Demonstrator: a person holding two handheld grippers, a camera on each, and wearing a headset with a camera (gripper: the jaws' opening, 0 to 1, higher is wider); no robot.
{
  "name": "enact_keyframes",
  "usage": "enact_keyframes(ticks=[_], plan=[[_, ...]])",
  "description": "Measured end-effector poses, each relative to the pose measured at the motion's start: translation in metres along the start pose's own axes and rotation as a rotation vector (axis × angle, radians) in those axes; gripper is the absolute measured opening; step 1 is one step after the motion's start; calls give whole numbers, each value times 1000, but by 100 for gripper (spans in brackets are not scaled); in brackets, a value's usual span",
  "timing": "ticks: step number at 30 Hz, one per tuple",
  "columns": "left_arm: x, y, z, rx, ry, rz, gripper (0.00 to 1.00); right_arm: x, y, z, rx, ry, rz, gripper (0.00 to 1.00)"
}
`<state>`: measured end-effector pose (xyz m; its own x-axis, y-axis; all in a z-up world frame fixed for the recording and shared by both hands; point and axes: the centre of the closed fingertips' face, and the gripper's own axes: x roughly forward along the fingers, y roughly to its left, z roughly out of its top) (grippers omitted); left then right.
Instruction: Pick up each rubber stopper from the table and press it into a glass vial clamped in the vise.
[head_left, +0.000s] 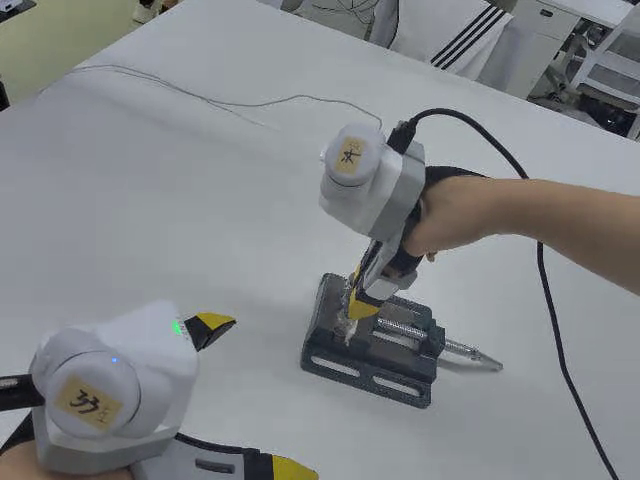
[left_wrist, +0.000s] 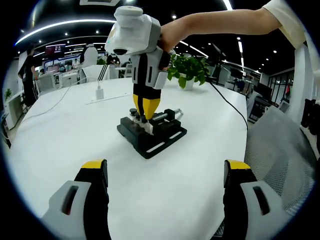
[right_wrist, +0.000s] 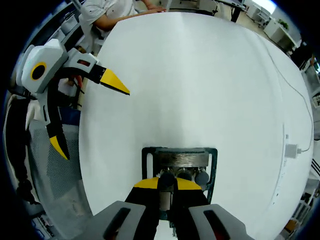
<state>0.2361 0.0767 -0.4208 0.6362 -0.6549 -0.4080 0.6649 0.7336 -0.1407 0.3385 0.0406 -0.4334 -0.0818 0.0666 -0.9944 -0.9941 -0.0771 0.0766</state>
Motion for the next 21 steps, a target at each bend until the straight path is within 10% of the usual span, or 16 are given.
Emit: enact_keyframes(ticks=[21], plan=[[-3, 1, -5, -11, 4, 6, 94, -1, 4, -1, -175, -28, -20, 6]])
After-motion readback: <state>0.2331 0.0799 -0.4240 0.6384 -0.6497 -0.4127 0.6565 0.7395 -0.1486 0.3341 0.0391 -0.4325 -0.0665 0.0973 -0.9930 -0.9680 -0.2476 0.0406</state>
